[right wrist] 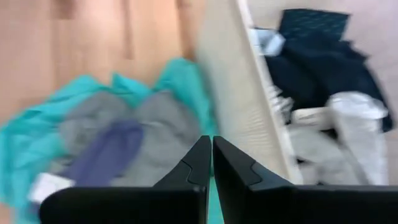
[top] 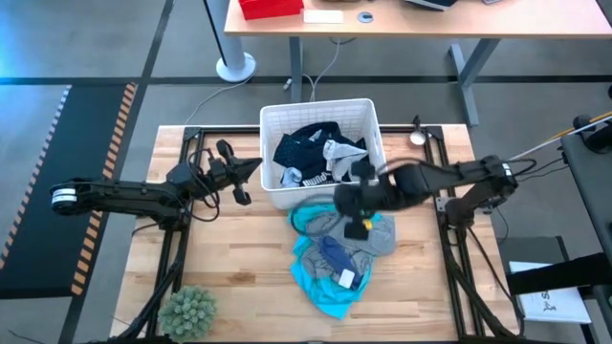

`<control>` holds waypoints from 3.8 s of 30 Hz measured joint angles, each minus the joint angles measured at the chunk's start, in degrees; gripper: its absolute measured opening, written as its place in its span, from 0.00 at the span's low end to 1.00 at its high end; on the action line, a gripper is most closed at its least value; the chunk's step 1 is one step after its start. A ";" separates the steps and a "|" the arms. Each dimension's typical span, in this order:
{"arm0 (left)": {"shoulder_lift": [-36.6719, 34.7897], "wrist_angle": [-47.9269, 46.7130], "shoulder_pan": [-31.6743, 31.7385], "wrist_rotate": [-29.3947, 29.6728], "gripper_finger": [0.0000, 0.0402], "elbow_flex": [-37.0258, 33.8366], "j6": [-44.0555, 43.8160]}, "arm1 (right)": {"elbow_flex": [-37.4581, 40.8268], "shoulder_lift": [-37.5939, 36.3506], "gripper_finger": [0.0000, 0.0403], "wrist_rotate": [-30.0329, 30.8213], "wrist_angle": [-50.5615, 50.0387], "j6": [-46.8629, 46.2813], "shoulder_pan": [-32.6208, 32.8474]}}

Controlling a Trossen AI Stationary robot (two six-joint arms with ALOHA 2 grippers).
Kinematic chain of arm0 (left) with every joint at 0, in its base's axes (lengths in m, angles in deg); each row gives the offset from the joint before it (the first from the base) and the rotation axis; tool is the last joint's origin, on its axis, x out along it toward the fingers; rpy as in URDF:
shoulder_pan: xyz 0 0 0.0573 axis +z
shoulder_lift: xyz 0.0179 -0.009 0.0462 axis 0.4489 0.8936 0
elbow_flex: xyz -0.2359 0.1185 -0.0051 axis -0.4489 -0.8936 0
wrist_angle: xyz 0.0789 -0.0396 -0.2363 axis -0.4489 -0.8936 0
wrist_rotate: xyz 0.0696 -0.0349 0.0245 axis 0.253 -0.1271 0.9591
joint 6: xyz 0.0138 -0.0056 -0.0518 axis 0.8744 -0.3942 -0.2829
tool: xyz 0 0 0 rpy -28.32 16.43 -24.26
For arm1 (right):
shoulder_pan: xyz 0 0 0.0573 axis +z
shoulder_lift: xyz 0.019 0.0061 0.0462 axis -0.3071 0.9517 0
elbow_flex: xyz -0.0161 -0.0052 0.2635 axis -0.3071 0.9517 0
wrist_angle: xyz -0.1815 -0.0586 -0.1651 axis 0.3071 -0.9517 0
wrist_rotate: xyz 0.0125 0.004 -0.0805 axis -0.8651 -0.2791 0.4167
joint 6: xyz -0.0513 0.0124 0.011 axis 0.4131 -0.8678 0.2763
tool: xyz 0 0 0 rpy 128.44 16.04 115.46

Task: Sort clothes
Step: Put the blue socks into the white bin

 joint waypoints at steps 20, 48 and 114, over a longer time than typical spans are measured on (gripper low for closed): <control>-0.02 1.31 0.00 -0.15 0.00 0.00 -0.85 | 18.40 -0.07 0.00 -4.79 20.57 -27.23 13.13; -0.02 0.53 -0.02 -0.22 0.00 0.00 -1.53 | 25.28 6.19 0.27 -15.34 33.51 -20.06 6.65; 0.04 -1.44 -0.02 -0.13 0.00 0.00 -1.53 | -4.52 6.43 0.01 -11.83 13.53 5.43 3.83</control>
